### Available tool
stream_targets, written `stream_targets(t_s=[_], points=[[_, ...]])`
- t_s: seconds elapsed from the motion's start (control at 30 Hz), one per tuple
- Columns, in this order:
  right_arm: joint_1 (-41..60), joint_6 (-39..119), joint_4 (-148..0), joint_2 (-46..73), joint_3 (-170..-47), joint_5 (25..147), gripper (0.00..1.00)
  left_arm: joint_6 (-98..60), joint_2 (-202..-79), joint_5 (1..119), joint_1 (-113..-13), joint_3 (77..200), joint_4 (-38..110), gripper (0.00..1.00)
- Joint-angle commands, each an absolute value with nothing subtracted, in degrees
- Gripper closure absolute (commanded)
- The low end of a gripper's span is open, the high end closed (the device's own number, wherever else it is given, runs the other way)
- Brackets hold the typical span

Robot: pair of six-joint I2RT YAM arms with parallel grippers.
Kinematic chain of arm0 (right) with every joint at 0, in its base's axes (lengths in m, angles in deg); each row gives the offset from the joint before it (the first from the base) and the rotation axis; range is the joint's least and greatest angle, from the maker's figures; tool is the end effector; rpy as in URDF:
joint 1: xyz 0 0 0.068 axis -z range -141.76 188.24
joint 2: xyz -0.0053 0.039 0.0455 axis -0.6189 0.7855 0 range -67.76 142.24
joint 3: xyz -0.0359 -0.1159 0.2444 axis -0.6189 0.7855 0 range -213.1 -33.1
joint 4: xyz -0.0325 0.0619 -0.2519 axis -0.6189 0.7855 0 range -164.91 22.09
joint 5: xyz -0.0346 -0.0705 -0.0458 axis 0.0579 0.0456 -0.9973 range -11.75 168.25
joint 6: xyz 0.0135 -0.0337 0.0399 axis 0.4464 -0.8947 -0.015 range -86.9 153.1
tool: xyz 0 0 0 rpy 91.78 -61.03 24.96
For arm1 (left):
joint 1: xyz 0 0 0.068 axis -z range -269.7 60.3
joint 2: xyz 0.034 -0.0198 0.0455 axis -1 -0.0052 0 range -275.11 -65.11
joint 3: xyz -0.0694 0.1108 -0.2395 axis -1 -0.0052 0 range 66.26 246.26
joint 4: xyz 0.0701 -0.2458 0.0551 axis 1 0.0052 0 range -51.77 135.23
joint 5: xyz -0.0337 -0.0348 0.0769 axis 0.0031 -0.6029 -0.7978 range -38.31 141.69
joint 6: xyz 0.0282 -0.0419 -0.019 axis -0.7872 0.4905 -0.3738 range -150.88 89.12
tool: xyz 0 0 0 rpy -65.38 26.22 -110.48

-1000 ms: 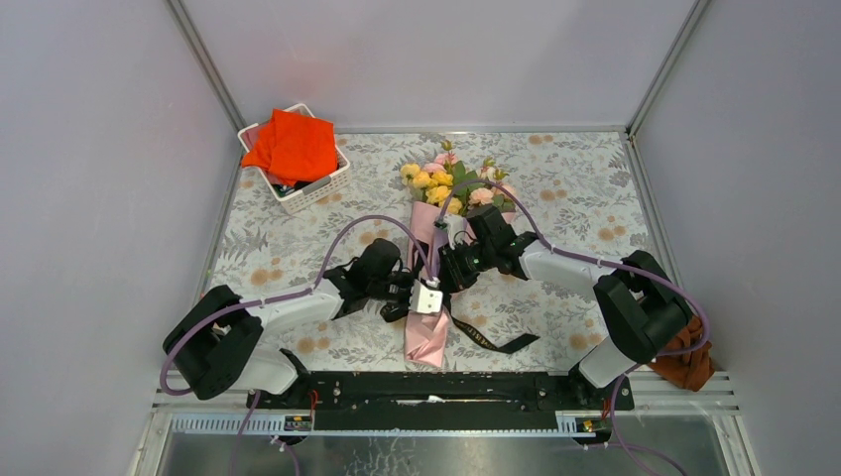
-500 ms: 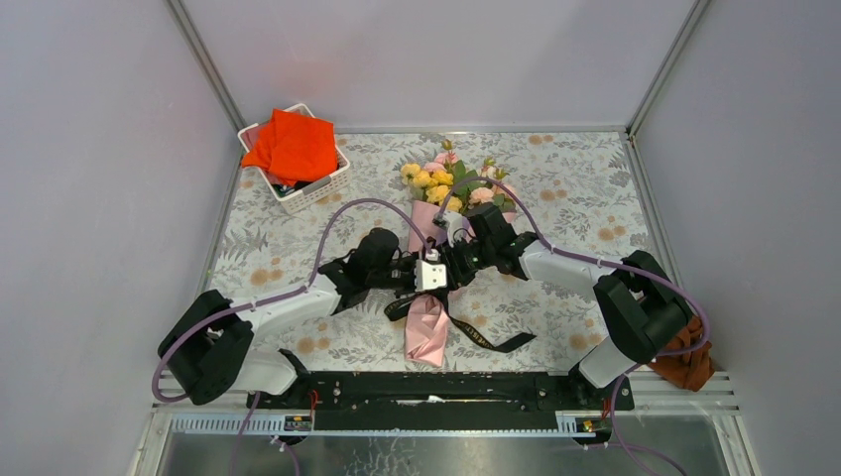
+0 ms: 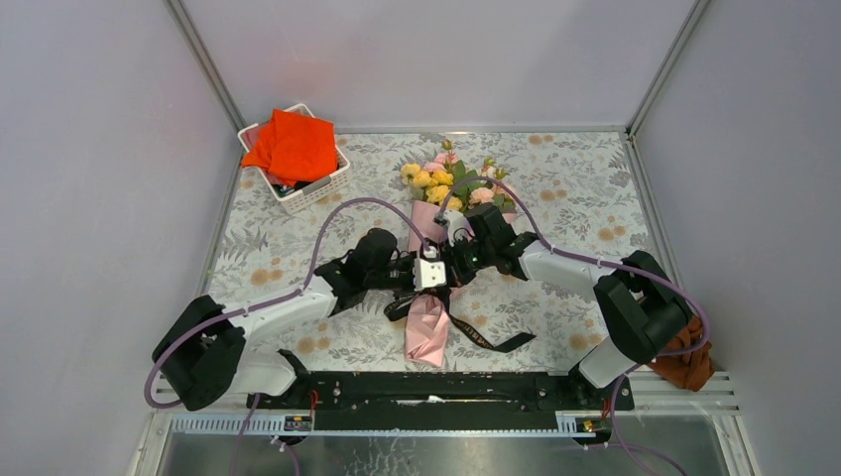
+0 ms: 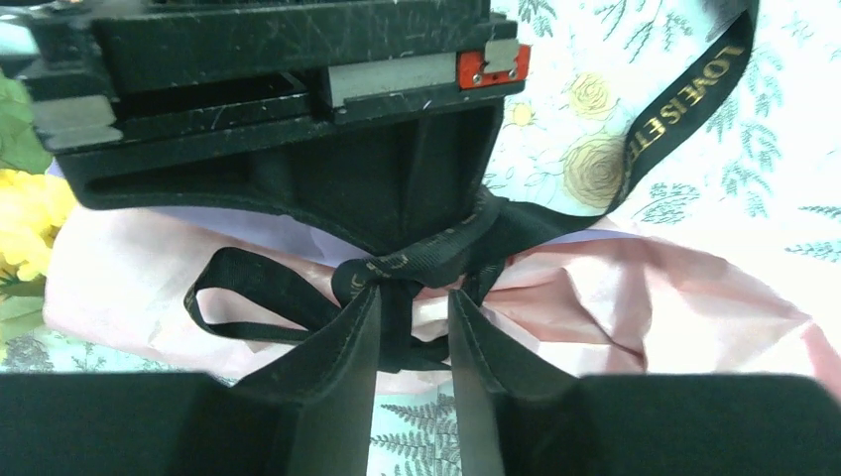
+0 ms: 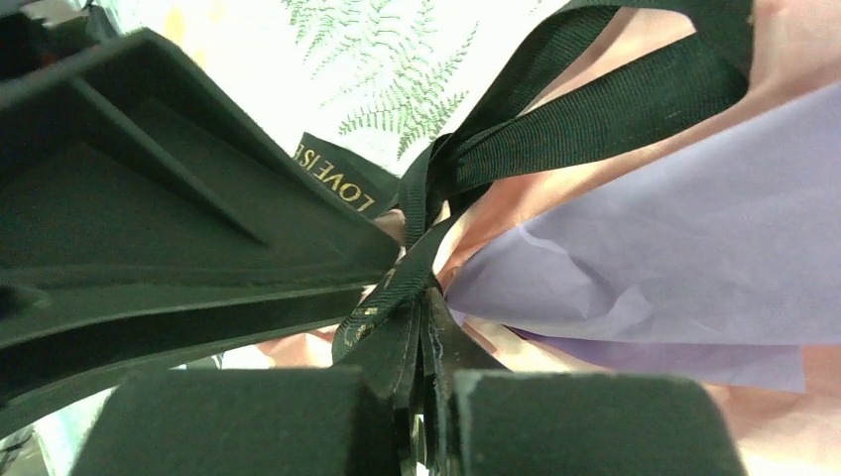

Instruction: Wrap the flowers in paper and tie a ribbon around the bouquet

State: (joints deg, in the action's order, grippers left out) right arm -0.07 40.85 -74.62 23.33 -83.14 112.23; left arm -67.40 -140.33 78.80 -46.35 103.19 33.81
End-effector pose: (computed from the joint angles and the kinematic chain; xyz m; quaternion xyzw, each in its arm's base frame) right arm 0.2442 0.2181 0.1934 -0.3457 0.8089 0.3992 0.2585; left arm 0.1851 -0.1971 0.2052 0.6352 0.5870 -0.2337 0.4443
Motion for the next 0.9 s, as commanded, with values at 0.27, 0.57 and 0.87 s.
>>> stream_targets(t_s=[0.27, 0.57, 0.87], points=[[-0.5, 41.81, -75.26, 19.77, -84.25, 106.48, 1.0, -32.7, -135.97, 74.98, -53.66, 110.01, 38.05, 0.45], [-0.54, 42.51, -76.56, 20.89, -83.72, 107.74, 1.0, 2.45, -146.2, 60.01, -55.54, 112.32, 32.64, 0.33], [-0.54, 42.65, -77.73, 21.02, -83.46, 108.96, 1.0, -5.1, -155.44, 56.23, -53.68, 116.72, 26.72, 0.36]])
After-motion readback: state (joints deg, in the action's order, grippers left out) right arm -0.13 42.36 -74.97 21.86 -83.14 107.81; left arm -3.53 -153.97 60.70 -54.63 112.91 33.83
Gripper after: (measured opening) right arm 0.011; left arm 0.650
